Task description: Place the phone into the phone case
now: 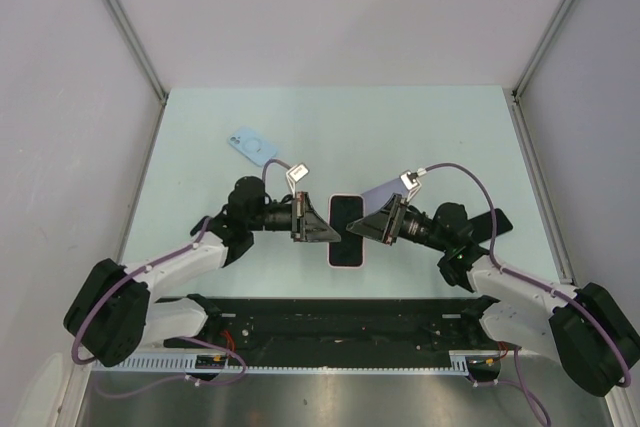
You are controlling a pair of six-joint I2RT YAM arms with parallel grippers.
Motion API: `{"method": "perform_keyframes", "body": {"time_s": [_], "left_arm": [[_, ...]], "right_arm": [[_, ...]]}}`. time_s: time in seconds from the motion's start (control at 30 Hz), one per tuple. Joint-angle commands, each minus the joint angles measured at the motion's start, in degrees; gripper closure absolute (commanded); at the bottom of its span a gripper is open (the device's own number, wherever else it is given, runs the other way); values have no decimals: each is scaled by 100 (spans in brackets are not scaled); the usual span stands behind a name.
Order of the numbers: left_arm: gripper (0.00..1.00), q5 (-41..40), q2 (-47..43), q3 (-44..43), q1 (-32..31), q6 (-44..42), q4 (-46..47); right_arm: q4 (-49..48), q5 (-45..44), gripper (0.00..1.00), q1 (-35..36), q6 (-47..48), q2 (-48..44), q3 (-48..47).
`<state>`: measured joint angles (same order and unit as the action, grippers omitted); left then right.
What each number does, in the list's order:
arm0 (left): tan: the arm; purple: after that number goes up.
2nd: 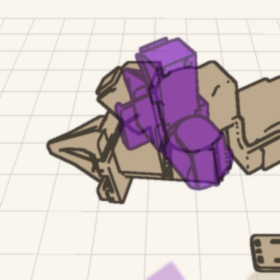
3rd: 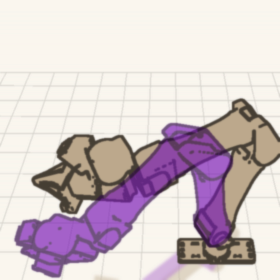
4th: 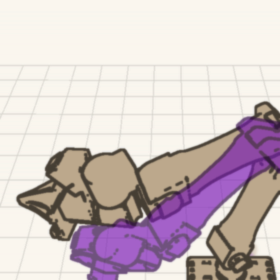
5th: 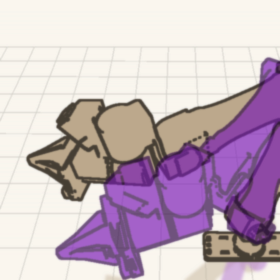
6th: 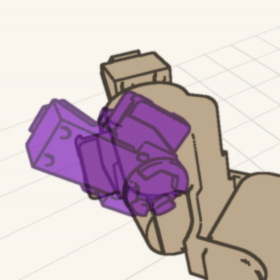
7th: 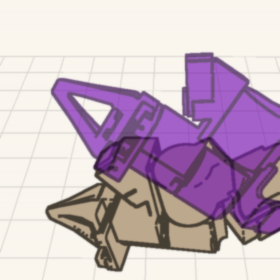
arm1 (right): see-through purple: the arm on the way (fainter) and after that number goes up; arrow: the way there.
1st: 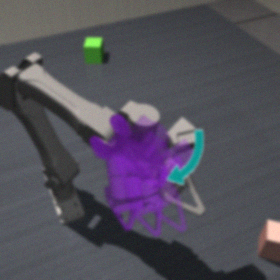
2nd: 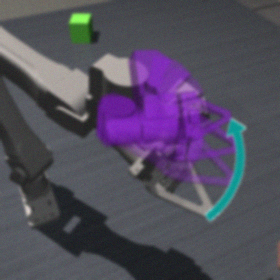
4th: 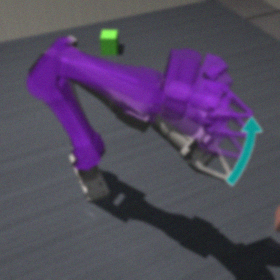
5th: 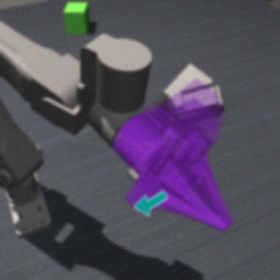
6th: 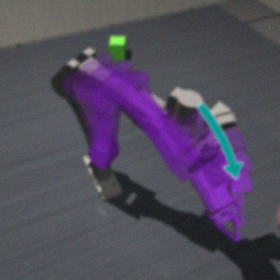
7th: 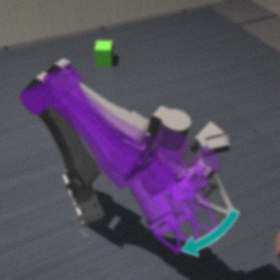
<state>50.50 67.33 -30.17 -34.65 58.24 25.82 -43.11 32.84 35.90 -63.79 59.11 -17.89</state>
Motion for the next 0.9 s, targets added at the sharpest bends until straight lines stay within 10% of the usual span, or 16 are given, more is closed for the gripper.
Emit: {"method": "perform_keyframes", "body": {"time_s": [0.0,0.43,0.67,0.87], "left_arm": [[100,627,87,-76,-77,-199,476],[100,1033,517,-260,-85,-672,-65],[100,110,825,-700,-85,-1719,-1781],[100,-541,1194,-1105,-173,-2194,-2828]], "right_arm": [[22,249,40,-136,349,-49,-311],[-347,838,57,-830,341,188,-443],[92,724,100,-839,534,162,-522],[856,505,91,-708,1148,83,-804]]}}
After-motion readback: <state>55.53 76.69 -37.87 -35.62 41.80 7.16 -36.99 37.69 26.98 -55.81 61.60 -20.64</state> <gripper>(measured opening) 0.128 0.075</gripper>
